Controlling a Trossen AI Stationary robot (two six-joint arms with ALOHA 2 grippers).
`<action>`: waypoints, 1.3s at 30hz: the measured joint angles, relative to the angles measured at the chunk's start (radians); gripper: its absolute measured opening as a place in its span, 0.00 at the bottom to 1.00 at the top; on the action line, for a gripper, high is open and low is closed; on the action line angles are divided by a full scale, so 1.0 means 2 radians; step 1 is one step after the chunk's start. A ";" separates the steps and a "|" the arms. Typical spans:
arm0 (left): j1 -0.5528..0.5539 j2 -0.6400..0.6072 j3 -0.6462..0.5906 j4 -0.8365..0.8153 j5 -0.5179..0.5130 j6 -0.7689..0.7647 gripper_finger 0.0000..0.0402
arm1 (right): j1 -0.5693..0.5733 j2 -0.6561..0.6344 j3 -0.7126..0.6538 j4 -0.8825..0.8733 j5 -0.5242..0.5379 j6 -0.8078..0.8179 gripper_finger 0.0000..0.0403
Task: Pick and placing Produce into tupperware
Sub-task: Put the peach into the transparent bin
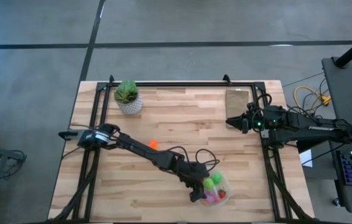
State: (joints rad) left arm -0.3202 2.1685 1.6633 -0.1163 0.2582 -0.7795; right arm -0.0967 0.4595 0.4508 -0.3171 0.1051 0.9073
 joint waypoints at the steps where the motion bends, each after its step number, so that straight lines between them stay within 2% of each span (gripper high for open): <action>1: 0.000 0.000 0.000 0.000 0.000 0.000 0.72 | 0.000 0.000 0.000 0.000 0.000 0.000 0.46; 4: 0.000 -0.001 0.000 -0.008 -0.002 0.005 0.76 | 0.000 0.000 0.000 0.000 0.000 0.000 0.46; 7: 0.000 -0.016 0.000 -0.060 -0.020 0.034 0.78 | 0.000 0.000 0.000 0.000 0.000 0.000 0.46; 9: 0.000 -0.035 0.003 -0.131 -0.058 0.059 0.78 | 0.000 0.000 0.000 0.000 0.000 0.000 0.46; 11: -0.001 -0.058 0.005 -0.216 -0.118 0.070 0.77 | 0.000 0.000 0.000 0.000 0.000 0.000 0.46; 13: 0.003 -0.082 0.006 -0.320 -0.178 0.036 0.75 | 0.000 0.000 0.000 0.000 0.000 -0.001 0.46; 17: 0.023 -0.114 -0.001 -0.465 -0.208 -0.031 0.69 | 0.000 0.000 0.000 0.000 0.000 -0.002 0.46; 19: 0.028 -0.123 -0.007 -0.474 -0.212 0.004 0.66 | -0.001 0.000 0.000 0.002 0.000 -0.005 0.46; 23: 0.018 -0.134 -0.027 -0.457 -0.201 0.148 0.59 | -0.001 0.001 0.000 0.005 0.000 -0.005 0.46; 25: 0.011 -0.135 -0.037 -0.463 -0.203 0.193 0.57 | -0.001 0.001 0.000 0.005 0.000 -0.005 0.46; 30: 0.004 -0.137 -0.068 -0.459 -0.213 0.263 0.56 | -0.001 0.000 0.000 0.004 -0.004 -0.008 0.46; 35: 0.003 -0.144 -0.089 -0.410 -0.237 0.354 0.56 | -0.001 0.000 0.000 0.004 -0.006 -0.014 0.46; 39: 0.012 -0.144 -0.093 -0.401 -0.225 0.366 0.56 | -0.001 0.000 0.000 0.004 -0.016 -0.015 0.46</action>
State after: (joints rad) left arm -0.2964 1.8809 1.4777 -0.9179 -0.1922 -0.0469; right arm -0.0982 0.4587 0.4507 -0.3100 0.0733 0.8780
